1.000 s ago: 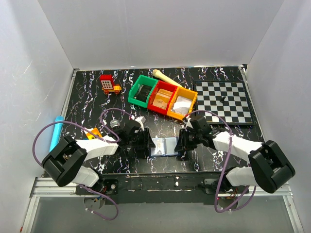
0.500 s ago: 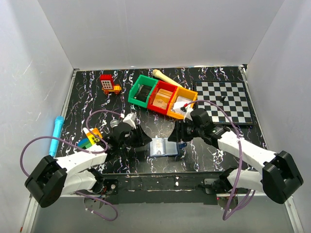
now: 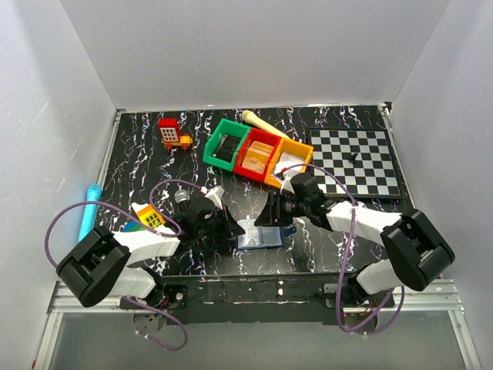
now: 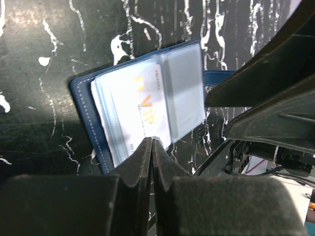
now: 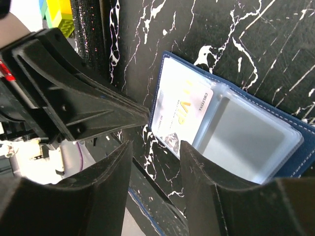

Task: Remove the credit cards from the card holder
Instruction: Remove the credit card from the card holder.

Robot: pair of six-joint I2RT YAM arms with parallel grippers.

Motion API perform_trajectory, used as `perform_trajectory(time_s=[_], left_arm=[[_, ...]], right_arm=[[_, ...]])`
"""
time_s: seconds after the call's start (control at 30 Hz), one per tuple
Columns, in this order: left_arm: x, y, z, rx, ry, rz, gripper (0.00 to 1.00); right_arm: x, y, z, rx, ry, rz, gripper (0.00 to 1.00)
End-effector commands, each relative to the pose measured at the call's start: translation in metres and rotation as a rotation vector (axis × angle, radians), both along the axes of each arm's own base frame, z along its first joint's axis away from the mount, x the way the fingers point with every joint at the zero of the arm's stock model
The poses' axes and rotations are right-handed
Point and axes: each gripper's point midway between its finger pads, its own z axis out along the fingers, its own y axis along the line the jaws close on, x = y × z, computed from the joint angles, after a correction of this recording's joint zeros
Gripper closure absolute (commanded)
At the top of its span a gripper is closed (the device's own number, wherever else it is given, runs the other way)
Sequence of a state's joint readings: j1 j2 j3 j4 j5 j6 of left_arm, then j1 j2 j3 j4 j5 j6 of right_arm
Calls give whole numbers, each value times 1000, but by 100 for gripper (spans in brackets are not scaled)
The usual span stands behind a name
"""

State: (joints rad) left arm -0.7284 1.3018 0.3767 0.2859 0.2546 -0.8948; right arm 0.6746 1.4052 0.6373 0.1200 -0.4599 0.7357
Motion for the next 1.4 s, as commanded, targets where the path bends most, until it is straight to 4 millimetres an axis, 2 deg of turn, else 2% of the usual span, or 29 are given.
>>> perform_trajectory(time_s=[0.0,0.23,0.43,1.0,1.17,1.37], left_arm=[[1,3,-11,27,35,26,100],[3,14,-19,79,57,78,100],[3,15,-23,87,68,84,100],[2,14,-27,95,80,82,100],[5,16,-13,83,34,84,100],[14,12,18,52,-59,72,100]], right_arm=[[5,13,3,70,-3,1,50],[4,12,-14,50,29,-3,52],[2,9,-24,32,47,-10,51],[-3,13,-36,43,86,7,51],[-1,12,-32,42,74,-2,51],[0,9,-31,20,56,-3,49]])
